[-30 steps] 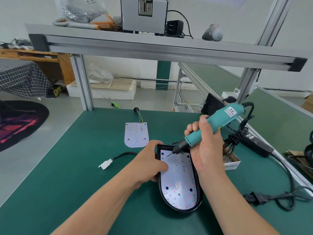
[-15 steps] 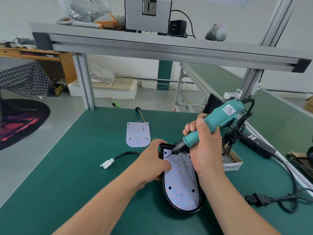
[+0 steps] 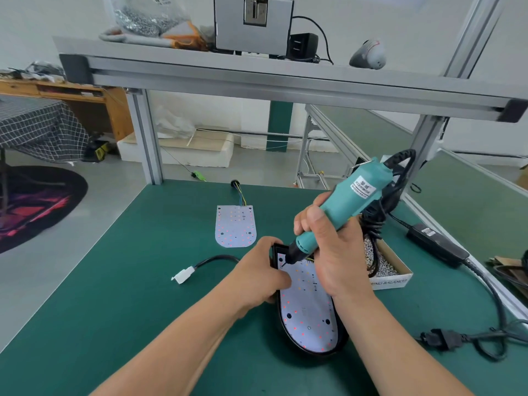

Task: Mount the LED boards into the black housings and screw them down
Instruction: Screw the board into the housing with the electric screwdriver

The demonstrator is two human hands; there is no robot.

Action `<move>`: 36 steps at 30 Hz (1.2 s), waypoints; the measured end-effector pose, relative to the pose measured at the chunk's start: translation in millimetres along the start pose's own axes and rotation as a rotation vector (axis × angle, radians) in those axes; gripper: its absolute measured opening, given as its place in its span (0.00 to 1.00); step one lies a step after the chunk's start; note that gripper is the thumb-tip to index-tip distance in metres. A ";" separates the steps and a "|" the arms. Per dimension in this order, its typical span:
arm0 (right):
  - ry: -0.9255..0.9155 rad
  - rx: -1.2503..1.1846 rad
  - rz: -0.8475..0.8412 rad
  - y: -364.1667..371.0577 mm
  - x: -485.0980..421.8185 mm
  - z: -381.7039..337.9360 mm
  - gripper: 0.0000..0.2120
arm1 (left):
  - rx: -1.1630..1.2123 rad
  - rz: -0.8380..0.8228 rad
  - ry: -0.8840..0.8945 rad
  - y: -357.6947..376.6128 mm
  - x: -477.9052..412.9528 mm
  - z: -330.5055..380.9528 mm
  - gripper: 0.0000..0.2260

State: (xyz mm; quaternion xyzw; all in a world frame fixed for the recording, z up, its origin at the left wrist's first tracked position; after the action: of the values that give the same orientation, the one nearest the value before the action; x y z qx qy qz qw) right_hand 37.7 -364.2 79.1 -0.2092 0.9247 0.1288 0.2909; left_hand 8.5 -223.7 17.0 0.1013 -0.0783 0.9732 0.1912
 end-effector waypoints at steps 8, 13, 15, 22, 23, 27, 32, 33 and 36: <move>0.089 -0.087 0.010 -6.7 2.0 5.0 0.14 | -0.007 -0.001 -0.013 -1.4 -1.6 -1.6 0.23; 0.061 -0.160 0.015 -7.8 5.5 -2.0 0.18 | -0.001 -0.003 -0.013 0.0 0.4 -0.5 0.23; 0.035 -0.162 0.013 -7.0 4.6 -7.8 0.16 | 0.004 -0.006 -0.014 0.4 1.1 -0.6 0.24; 0.026 -0.170 0.173 -27.1 6.0 -24.2 0.12 | 0.066 0.049 -0.005 -10.5 -0.4 -6.0 0.23; 0.056 -0.158 0.235 -34.7 7.3 -24.3 0.11 | 0.077 0.073 -0.001 -14.4 -0.9 -6.3 0.22; 0.191 -0.124 0.336 -63.9 10.6 -26.2 0.15 | 0.154 0.203 0.008 -28.8 -0.7 -6.0 0.19; 0.432 0.094 0.240 -90.7 15.9 -26.2 0.08 | 0.298 0.340 0.026 -43.4 -0.1 -8.1 0.17; 0.470 0.135 0.227 -96.7 17.0 -25.8 0.08 | 0.313 0.352 0.025 -45.6 0.1 -8.7 0.17; 0.579 0.261 0.207 -120.9 23.4 -25.4 0.08 | 0.326 0.353 0.023 -47.7 0.3 -9.3 0.16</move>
State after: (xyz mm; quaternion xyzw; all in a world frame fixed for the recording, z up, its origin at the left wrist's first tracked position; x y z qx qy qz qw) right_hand 63.8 -487.0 71.5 -0.1031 0.9940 -0.0266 0.0256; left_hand 25.2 -178.1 13.5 0.1046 0.0654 0.9924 0.0001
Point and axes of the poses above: each hand's wrist, its own x-axis away from the middle knuckle, its own y-axis out of the palm, z = x × y, the point moved 4 cm from there along -x, towards the middle knuckle, and after that the axes turned 14 degrees about -z, right-handed, at the moved point
